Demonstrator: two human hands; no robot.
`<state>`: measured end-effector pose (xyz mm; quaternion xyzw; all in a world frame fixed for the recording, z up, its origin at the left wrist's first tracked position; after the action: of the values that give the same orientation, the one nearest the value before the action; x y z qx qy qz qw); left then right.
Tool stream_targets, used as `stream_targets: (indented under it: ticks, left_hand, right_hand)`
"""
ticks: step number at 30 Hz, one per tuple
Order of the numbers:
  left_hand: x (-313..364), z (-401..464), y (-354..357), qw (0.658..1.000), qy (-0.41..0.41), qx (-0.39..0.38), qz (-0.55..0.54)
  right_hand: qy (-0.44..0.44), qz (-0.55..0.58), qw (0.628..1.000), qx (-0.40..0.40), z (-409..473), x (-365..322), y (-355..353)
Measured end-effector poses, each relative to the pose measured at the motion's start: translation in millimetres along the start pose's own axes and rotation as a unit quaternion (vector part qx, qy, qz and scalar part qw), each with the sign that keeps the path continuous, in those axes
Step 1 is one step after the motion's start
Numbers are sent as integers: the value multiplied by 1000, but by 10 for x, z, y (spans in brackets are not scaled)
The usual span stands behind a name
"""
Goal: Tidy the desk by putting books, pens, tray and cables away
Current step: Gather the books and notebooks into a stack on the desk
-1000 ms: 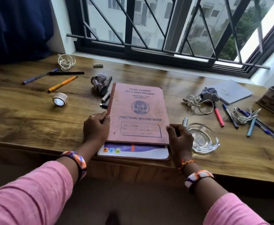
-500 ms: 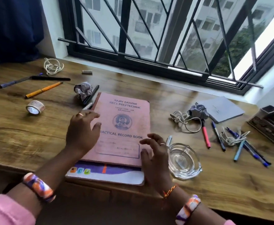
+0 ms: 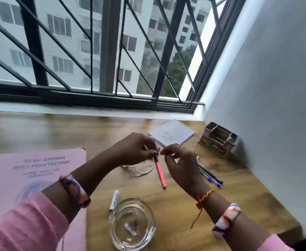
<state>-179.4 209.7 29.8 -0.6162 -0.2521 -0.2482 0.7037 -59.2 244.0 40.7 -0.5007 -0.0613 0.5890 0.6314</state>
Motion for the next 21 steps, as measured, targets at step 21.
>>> stream_targets:
  ticks: [21]
  left_hand:
    - [-916, 2137, 915, 886, -282, -173, 326]
  right_hand:
    - [381, -94, 894, -215, 1625, 3270, 324]
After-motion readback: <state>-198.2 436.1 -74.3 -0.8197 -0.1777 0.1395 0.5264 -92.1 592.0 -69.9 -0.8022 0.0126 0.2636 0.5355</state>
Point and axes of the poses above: each hand's wrist, its own z-axis towards the middle knuckle, its own y-axis out of the palm, x = y × z, the point moved 8 cm from there along z, towards the middle knuckle, and after that the axes turned 6 degrees about -x, right-handed, at the moved point
